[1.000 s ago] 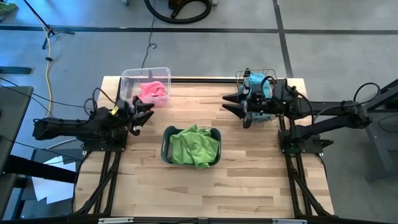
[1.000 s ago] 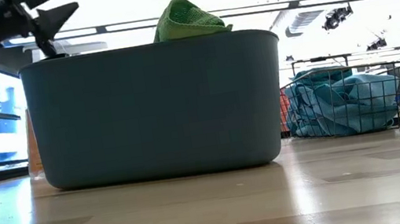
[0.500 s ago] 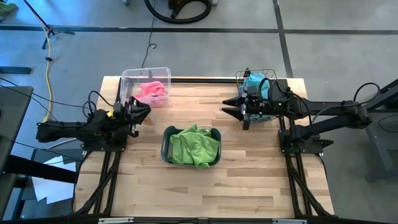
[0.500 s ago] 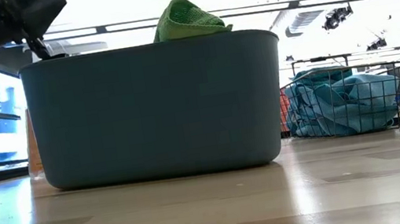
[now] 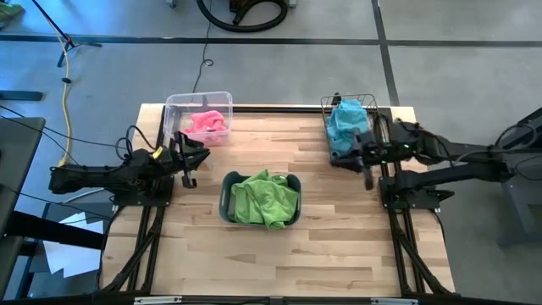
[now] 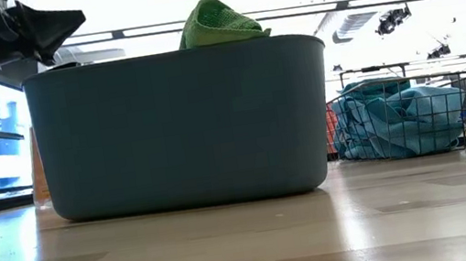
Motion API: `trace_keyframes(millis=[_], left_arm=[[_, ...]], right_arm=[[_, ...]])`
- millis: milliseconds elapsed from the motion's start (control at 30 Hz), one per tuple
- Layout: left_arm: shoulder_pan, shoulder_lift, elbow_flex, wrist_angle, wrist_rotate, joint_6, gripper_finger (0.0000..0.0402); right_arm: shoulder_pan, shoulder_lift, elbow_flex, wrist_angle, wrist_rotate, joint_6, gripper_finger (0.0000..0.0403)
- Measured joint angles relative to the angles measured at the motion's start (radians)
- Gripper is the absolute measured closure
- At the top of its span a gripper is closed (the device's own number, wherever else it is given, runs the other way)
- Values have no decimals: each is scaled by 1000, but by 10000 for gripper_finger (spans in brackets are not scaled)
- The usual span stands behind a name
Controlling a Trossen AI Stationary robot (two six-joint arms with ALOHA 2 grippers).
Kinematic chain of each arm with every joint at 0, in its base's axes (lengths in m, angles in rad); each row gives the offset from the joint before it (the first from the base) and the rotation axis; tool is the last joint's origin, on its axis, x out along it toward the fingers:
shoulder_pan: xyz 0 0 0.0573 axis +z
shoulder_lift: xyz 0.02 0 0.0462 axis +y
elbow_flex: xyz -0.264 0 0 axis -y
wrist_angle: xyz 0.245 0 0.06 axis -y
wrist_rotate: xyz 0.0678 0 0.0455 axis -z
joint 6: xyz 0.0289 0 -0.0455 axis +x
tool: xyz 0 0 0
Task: Sort microfiber towel by color & place in baskets
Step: Return to Home Position
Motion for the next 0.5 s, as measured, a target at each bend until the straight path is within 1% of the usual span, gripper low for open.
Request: trace_keyframes(millis=[67,133,200,267,367,433,500], left_arm=[[0,0,0,-8,2,6,374],[0,0,0,-8,5,9,374],[0,0,0,-11,6,10,374],[0,0,0,-10,7,11,374],[0,0,1,-11,8,13,374],[0,0,1,-13,8,14,374],[0,0,1,-15,8,14,374]], right_arm=[[6,-95,-86,31,-10,38,389],[17,-194,-186,71,-9,81,398],[30,-290,-287,156,-5,125,399],[41,-374,-386,281,2,147,400],[52,-461,-517,448,2,150,401],[54,-498,-585,515,2,157,402],[53,-525,-631,544,2,157,402]])
